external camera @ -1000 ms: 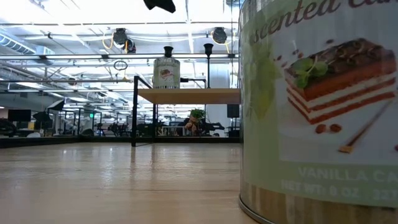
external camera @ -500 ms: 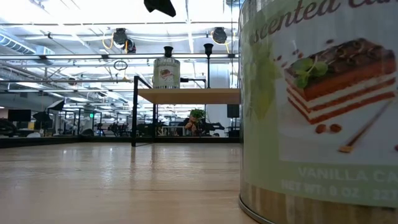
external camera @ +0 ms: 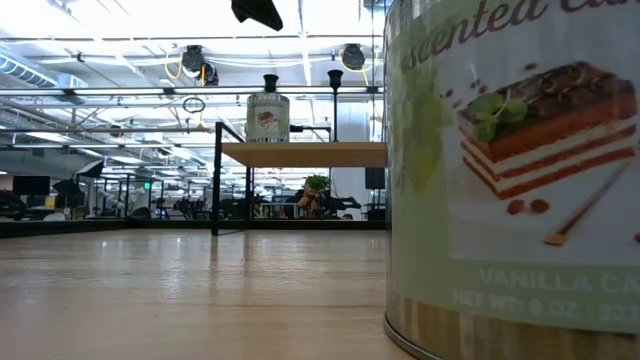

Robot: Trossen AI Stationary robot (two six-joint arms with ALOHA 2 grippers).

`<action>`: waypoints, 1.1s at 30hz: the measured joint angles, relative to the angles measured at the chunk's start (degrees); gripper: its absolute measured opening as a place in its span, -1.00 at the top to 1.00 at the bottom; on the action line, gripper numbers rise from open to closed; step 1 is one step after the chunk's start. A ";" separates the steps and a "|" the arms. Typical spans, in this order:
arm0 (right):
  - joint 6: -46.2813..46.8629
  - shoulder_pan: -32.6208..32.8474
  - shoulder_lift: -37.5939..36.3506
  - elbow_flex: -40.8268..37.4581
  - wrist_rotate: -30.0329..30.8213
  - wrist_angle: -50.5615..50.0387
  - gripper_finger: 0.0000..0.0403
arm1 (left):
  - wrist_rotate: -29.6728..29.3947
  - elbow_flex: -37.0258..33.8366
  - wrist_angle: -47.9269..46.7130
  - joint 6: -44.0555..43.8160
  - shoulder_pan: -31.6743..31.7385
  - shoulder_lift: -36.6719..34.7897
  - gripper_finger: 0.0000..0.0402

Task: Pick & Place candle stick holders
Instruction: Put the top light green scented candle on the shelf

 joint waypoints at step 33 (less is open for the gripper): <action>-14.90 7.02 -9.48 -0.29 -13.98 -3.81 0.39 | 0.12 0.00 0.02 -0.03 0.00 0.00 0.77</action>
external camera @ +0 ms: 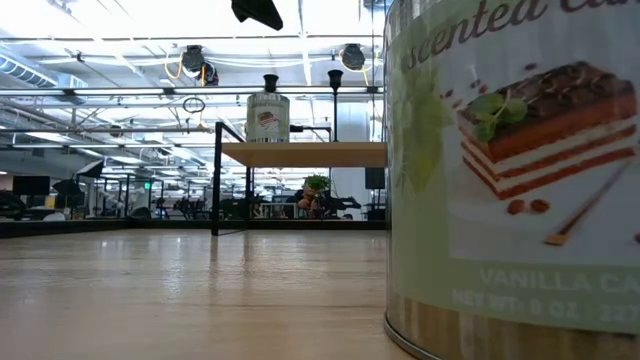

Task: Pick & Place candle stick holders
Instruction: Put the top light green scented candle on the shelf

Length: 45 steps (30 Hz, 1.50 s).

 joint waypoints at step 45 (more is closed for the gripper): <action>-54.95 3.73 9.71 13.78 -3.14 19.15 0.99 | 0.04 0.00 0.13 1.65 -0.48 0.02 0.77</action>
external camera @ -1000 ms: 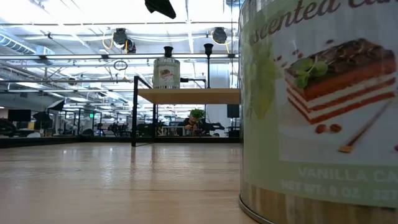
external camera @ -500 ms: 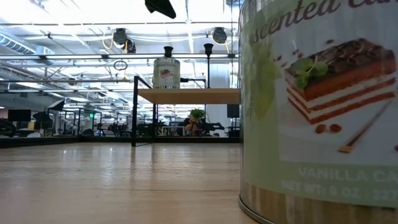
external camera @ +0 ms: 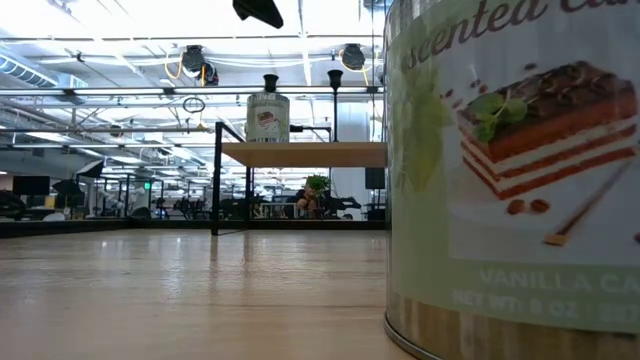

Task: Pick & Place candle stick holders
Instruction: Put the top light green scented candle on the shelf

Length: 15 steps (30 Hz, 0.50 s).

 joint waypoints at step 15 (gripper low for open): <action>-12.95 -28.77 13.89 29.27 -8.16 -35.27 1.00 | -0.04 -0.02 -0.02 2.46 0.02 0.00 0.77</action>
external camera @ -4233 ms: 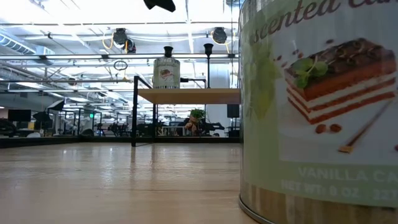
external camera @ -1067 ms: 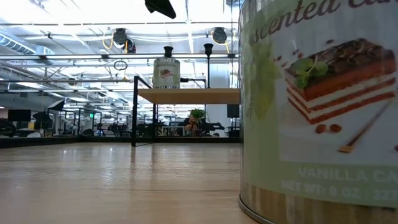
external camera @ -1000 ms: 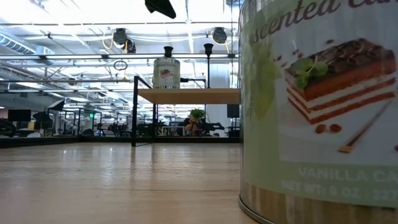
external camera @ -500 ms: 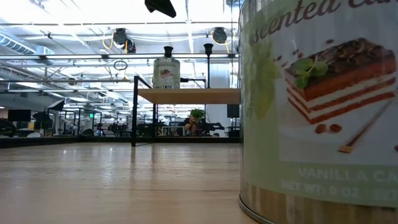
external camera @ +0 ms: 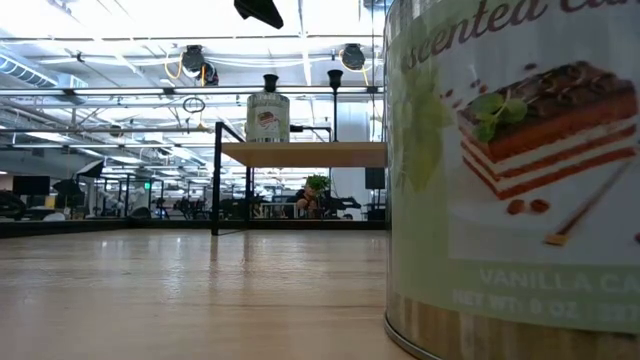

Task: Pick & Place candle stick holders
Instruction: Put the top light green scented candle on the shelf

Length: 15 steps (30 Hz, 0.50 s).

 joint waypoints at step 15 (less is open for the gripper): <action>-10.06 -19.30 2.69 -0.71 -12.52 -5.07 1.00 | -0.01 0.00 0.20 1.07 0.00 0.00 0.77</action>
